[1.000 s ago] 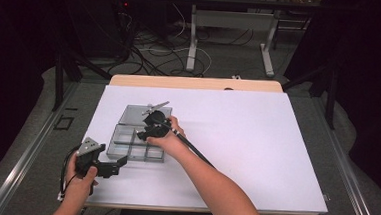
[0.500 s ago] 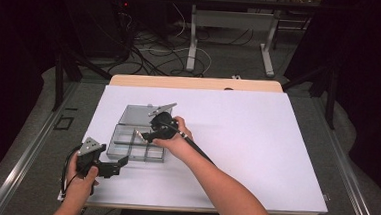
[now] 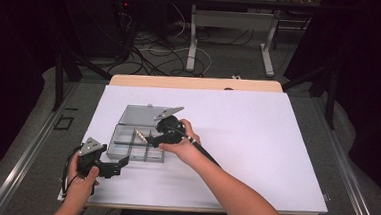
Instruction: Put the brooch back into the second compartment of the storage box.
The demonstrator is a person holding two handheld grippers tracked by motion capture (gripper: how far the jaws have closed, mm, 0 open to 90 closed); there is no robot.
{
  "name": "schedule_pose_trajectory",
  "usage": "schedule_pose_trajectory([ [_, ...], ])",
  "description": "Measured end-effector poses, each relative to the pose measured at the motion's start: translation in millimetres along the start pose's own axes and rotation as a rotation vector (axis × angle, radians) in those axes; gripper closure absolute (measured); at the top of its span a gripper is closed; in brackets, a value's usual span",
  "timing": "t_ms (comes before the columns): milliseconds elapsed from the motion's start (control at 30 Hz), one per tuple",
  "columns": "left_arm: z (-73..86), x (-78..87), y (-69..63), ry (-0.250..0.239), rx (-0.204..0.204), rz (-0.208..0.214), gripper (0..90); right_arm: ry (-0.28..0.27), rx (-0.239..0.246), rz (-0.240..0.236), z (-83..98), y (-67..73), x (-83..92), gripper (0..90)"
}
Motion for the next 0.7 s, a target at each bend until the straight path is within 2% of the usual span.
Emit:
schedule_pose_trajectory([
  [100,0.0,0.2,-0.2,0.002,0.0,-0.002,0.4,0.008,-0.011,0.001,3.0,0.6,7.2,41.6],
  [133,0.1,-0.1,-0.3,-0.004,0.001,-0.004,0.5,-0.008,-0.017,0.002,4.3,1.3,8.6,39.6],
  [300,0.3,-0.2,0.0,-0.002,0.003,-0.004,0.5,-0.023,-0.02,0.019,11.8,2.5,20.6,27.8],
  [467,0.4,-0.7,-0.6,0.006,0.003,-0.003,0.5,-0.02,-0.042,0.041,19.4,3.9,33.8,23.1],
  [533,0.5,-1.5,-1.2,-0.005,0.003,-0.007,0.5,-0.008,-0.043,0.049,22.5,3.9,39.7,21.4],
  [633,0.8,-2.1,-1.4,-0.008,0.005,-0.009,0.4,-0.029,-0.022,0.065,28.4,2.4,46.5,18.3],
  [700,0.8,-2.1,-1.4,-0.008,0.005,-0.009,0.5,-0.017,-0.017,0.071,32.7,1.4,52.0,17.0],
])
Point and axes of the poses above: each handheld gripper's, and its own axes: x roughly backward along the jaws, z roughly out of its underside, y roughly to its left, the point moved 2 cm from there along -x, roughly forward along the jaws, and after that the axes turned 9 degrees about x, right-handed, at the moved point
